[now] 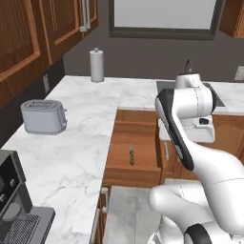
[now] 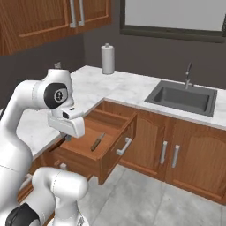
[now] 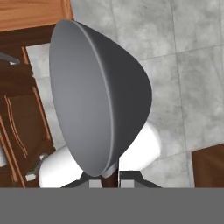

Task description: Pick up the metallic utensils from the counter and place them in the open drawer. Make sure not to pick up any wooden utensils.

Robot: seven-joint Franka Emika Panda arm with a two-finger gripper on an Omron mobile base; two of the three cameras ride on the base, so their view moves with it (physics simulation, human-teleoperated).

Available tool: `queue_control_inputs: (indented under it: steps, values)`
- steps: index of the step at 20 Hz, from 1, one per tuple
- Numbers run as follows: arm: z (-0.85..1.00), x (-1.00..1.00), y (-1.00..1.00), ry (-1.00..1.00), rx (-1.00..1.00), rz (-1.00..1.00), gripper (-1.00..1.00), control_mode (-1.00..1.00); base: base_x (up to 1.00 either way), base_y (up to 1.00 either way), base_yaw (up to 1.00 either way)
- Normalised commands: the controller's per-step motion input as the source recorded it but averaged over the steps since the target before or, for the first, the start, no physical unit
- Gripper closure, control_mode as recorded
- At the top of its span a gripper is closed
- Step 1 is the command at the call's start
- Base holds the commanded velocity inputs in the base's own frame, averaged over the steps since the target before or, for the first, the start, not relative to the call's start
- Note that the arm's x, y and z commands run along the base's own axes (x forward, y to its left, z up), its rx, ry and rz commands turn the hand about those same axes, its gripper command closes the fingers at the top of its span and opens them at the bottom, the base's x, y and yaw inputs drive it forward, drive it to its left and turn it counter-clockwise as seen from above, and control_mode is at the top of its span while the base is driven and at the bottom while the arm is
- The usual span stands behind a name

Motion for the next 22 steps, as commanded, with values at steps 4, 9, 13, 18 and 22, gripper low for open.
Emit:
queue_control_inputs:
  steps: [4,9,13,18,22]
  values:
    - [0.00,0.00,0.00,0.00,0.00,0.00,1.00,1.00,0.41,0.24,-0.17]
    - [0.00,0.00,0.00,0.00,0.00,0.00,1.00,1.00,0.37,0.37,-0.17]
    - [0.00,0.00,0.00,0.00,0.00,0.00,1.00,1.00,0.44,0.46,-0.14]
    - [0.00,0.00,0.00,0.00,0.00,0.00,1.00,1.00,0.43,0.35,-0.11]
    - [0.00,0.58,0.03,0.00,0.00,0.00,1.00,-1.00,0.00,0.00,0.00]
